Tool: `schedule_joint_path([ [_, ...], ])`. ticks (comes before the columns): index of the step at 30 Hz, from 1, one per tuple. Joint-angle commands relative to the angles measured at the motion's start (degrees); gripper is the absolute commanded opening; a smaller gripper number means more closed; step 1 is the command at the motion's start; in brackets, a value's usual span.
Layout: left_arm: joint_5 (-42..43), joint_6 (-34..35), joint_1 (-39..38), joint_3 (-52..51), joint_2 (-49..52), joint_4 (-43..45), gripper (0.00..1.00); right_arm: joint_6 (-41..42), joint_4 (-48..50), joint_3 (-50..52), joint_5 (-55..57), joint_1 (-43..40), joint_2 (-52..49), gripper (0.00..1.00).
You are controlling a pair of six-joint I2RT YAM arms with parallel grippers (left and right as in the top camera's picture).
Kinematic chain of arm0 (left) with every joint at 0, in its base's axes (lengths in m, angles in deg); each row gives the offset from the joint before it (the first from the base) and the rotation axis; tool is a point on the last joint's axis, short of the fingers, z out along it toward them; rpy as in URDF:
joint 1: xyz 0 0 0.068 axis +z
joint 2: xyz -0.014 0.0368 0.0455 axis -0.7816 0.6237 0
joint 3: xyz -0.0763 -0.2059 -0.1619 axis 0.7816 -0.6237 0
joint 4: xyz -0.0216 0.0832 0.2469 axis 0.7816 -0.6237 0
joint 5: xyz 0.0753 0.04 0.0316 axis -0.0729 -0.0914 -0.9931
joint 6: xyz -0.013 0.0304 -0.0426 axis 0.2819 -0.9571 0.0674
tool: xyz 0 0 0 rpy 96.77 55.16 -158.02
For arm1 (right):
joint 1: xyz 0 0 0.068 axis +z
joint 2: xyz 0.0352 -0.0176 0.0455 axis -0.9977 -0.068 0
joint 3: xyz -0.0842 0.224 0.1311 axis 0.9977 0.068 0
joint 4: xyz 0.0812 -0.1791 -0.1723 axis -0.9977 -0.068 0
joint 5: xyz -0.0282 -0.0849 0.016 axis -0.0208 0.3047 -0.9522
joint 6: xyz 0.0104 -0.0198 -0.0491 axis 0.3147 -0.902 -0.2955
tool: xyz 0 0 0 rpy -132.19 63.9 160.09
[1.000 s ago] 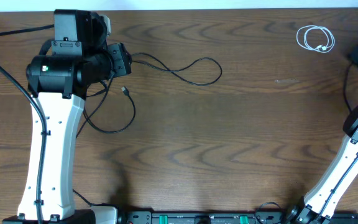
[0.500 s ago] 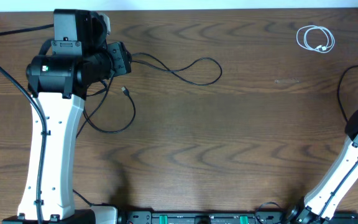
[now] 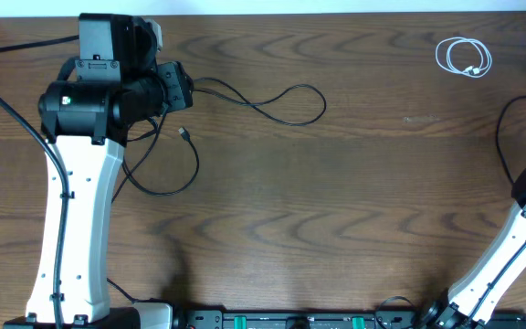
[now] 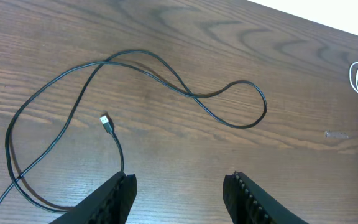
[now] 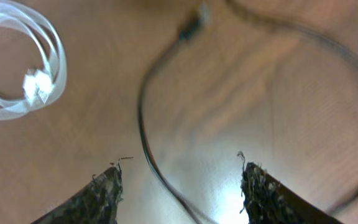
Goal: Untangle cables
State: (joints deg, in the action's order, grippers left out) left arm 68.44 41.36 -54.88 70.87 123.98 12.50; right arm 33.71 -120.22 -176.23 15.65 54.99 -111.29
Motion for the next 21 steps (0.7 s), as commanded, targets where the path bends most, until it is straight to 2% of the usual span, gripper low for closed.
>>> schedule_joint_path([
  [1, -0.1, 0.5, 0.2, 0.3, 0.3, -0.2, 0.51, -5.2, -3.4, 1.7, -2.9, 0.4, 0.0, 0.62],
  [5, -0.1, 0.5, 0.2, 0.3, 0.3, -0.4, 0.51, -11.1, -5.9, 6.4, -3.0, 1.6, 0.0, 0.7],
  [14, -0.2, 0.5, 0.2, 0.3, 0.3, -0.4, 0.51, -15.4, 1.5, 19.6, -6.6, 2.4, 0.0, 0.7],
  [17, -0.2, 0.5, 0.2, 0.3, 0.3, -0.4, 0.5, -15.6, 7.7, 23.0, -10.6, 2.6, 0.0, 0.63],
  [21, -0.2, 0.5, 0.2, 0.3, 0.3, -0.5, 0.51, -15.2, 12.9, 27.2, -10.5, 3.3, 0.0, 0.52],
])
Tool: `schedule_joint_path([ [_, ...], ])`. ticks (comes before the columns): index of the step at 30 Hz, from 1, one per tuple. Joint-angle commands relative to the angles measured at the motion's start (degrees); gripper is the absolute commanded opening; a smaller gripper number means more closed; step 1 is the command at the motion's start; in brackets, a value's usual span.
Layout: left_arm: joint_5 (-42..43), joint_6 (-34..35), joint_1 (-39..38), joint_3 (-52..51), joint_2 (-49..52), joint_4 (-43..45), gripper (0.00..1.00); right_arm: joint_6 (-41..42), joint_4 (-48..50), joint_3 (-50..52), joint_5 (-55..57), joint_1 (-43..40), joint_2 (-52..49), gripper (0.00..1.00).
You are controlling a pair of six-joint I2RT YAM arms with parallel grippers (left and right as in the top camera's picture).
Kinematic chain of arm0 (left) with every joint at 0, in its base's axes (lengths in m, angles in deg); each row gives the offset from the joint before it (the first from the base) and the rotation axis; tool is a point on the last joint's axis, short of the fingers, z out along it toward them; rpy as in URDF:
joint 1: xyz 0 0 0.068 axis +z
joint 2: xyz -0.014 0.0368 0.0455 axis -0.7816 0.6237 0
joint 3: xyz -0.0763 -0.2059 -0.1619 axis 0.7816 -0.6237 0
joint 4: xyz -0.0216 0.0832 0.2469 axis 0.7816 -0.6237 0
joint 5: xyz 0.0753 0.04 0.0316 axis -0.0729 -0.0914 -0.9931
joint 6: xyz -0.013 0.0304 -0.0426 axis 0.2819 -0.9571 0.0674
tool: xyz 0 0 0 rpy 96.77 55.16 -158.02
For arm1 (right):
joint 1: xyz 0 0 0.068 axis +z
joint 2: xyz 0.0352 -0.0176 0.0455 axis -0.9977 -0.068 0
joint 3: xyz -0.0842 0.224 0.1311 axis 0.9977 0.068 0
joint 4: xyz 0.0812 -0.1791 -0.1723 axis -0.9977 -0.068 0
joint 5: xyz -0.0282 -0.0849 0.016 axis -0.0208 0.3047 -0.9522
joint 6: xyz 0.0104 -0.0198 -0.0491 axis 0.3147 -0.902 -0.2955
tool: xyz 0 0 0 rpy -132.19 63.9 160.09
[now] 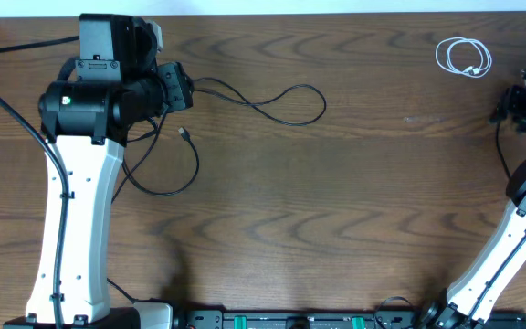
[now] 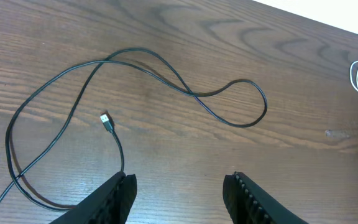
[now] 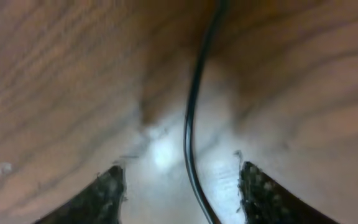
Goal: Untangle cables
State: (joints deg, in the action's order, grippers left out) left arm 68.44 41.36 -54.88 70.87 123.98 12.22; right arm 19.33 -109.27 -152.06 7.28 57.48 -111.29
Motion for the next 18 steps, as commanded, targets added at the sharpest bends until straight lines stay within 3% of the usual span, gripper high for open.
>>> schedule_joint_path([
  [1, -0.2, 0.5, 0.2, 0.3, 0.3, -0.2, 0.51, -0.7, 3.3, 4.5, -2.0, 0.9, 0.0, 0.5],
  [7, -0.2, 0.5, 0.2, 0.3, 0.3, -0.1, 0.51, 2.8, 8.6, 10.1, 0.3, 1.3, 0.0, 0.45],
  [10, -0.2, 0.5, 0.2, 0.3, 0.3, -0.1, 0.51, 3.6, 10.0, 11.4, 0.5, 1.3, 0.0, 0.37],
  [12, -0.2, 0.5, 0.2, 0.3, 0.3, -0.1, 0.5, 4.5, 10.4, 11.5, 1.0, 1.3, 0.0, 0.31],
  [17, -0.2, 0.5, 0.2, 0.3, 0.3, -0.1, 0.5, 5.0, 14.3, 11.5, 1.0, 1.4, 0.0, 0.01],
  [18, -0.2, 0.5, 0.2, 0.3, 0.3, -0.1, 0.5, 5.5, 15.4, 11.4, 1.0, 1.4, 0.0, 0.01],
])
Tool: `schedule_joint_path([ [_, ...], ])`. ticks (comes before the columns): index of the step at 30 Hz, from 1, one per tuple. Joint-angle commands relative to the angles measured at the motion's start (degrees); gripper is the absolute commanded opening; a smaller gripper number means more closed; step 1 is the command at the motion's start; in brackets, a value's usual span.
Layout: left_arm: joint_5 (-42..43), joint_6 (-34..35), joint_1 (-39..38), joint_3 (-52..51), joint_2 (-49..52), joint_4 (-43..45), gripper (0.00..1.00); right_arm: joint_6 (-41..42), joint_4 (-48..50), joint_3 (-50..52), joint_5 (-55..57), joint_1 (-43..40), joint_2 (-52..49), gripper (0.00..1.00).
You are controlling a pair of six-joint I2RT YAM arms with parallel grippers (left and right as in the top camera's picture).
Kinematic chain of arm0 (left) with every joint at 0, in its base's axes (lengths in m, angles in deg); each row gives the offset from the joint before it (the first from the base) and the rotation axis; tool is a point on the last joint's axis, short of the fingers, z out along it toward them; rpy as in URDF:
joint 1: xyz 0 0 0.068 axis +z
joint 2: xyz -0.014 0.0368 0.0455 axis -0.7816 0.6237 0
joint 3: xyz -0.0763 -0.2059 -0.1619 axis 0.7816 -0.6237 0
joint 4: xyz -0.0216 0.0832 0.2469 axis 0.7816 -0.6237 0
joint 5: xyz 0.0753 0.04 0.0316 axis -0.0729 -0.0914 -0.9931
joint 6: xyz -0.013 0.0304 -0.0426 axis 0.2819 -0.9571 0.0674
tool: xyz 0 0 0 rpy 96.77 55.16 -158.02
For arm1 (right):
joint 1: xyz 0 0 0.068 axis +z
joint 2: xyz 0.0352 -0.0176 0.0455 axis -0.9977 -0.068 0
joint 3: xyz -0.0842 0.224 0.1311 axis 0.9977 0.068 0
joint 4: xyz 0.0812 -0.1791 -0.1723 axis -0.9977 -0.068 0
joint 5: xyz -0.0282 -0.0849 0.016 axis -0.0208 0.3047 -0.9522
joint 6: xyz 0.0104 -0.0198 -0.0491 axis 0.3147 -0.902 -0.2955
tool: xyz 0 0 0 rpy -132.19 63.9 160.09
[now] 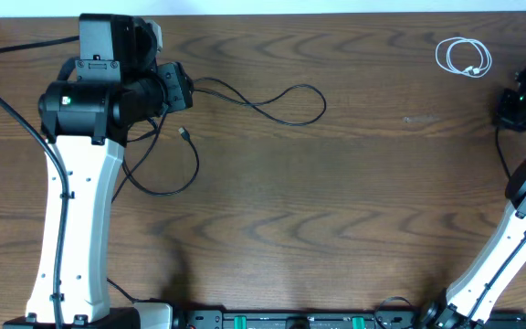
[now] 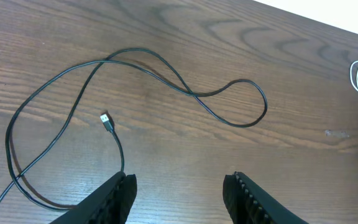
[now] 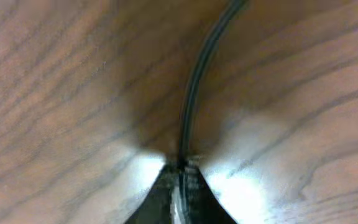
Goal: Untangle cables
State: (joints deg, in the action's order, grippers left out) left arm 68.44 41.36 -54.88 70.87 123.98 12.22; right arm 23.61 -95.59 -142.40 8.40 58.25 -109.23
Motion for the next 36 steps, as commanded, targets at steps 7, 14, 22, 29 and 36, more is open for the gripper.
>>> schedule_joint_path([
  [7, -0.2, 0.5, 0.2, 0.3, 0.3, 0.3, 0.5, 4.2, 5.4, -5.7, -3.1, 0.6, -2.0, 0.01],
  [14, -0.2, 0.5, 0.2, 0.3, 0.3, 1.0, 0.51, 11.4, 7.2, -22.2, -6.0, 1.4, -2.0, 0.01],
  [22, -0.2, 0.5, 0.2, 0.3, 0.3, 1.0, 0.51, 16.9, 13.6, -36.6, 6.8, 4.7, -2.0, 0.01],
  [29, -0.2, 0.5, 0.2, 0.3, 0.3, 1.0, 0.51, 21.2, 13.3, -35.8, 22.3, 5.1, -2.0, 0.01],
  [36, -0.2, 0.5, 0.2, 0.3, 0.3, 0.9, 0.51, 28.3, 1.0, -34.5, 30.6, 2.1, -2.1, 0.01],
])
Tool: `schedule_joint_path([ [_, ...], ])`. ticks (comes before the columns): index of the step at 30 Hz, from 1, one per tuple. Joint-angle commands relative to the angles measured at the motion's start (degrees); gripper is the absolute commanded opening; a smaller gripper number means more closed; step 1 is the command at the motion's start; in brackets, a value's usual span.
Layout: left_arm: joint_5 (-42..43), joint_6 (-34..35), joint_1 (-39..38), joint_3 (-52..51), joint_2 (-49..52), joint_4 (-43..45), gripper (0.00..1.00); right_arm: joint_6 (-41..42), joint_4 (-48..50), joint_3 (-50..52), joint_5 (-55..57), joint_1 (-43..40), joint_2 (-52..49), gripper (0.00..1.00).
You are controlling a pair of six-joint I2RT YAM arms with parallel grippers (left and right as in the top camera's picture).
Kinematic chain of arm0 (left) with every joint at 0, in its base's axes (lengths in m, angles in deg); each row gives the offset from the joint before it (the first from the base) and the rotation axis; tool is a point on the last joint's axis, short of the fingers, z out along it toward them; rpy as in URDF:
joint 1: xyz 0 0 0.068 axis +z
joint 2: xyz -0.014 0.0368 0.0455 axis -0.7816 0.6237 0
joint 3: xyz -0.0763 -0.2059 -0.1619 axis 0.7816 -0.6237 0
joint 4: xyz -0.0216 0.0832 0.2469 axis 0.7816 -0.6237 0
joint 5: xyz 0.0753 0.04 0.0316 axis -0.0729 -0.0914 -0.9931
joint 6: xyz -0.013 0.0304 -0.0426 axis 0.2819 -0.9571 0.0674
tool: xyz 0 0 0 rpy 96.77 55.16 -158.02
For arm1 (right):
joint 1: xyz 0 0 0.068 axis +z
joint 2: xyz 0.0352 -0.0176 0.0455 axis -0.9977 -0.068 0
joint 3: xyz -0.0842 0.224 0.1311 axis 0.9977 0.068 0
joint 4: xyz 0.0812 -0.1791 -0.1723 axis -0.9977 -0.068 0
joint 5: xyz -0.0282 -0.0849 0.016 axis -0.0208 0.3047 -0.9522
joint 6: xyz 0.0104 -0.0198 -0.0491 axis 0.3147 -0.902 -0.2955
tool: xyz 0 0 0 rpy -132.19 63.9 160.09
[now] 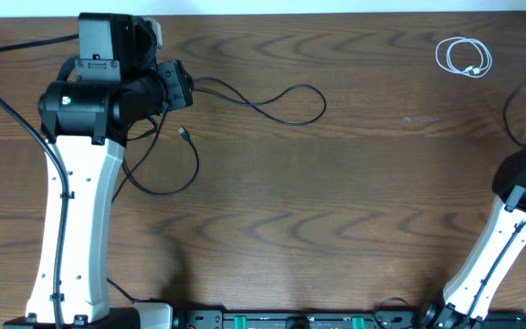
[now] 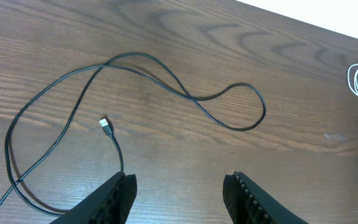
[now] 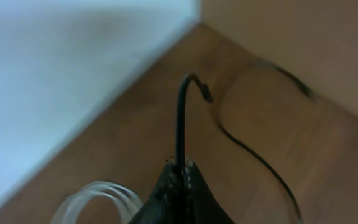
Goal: Untangle cables
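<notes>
A long black cable (image 1: 281,100) lies in loose loops at the left of the wooden table, its USB plug (image 1: 183,133) free. My left gripper (image 2: 179,186) hovers open above it, with the cable (image 2: 229,121) and plug (image 2: 105,124) ahead of the fingers. A second black cable (image 1: 510,100) curves along the right edge. My right gripper (image 3: 180,168) is shut on this cable (image 3: 180,124), which rises from the jaws and trails down to the table. The right gripper itself is out of the overhead view.
A small white coiled cable (image 1: 464,57) lies at the back right, also visible as the white coil (image 3: 98,199) below the right gripper. The table's far edge and right corner are close to the right gripper. The right arm stands at the right edge.
My right gripper, then shut on the black cable down at the table surface, is now raised high with the cable still in it. The left arm has barely moved.
My right gripper was open above the right black cable beside the white coil. Then it was low with the cable between its open fingers. Then it was shut on the cable at the table, and now holds it lifted. The left gripper stayed open throughout.
</notes>
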State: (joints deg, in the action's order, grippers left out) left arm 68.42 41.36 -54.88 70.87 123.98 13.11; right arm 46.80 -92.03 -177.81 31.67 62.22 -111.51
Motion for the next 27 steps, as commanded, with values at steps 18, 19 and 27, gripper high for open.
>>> schedule_joint_path([
  [18, -0.1, 0.5, 0.2, 0.2, 0.3, -0.2, 0.51, 5.8, -3.5, 12.3, 6.6, -9.6, -0.4, 0.65],
  [19, -0.1, 0.5, 0.2, 0.2, 0.3, -0.2, 0.5, 4.2, -2.6, 12.3, 5.6, -9.5, -0.4, 0.92],
  [27, -0.4, 0.5, 0.2, 0.2, 0.3, -0.2, 0.5, -2.4, -3.0, 10.9, -0.9, -7.5, 4.4, 0.99],
])
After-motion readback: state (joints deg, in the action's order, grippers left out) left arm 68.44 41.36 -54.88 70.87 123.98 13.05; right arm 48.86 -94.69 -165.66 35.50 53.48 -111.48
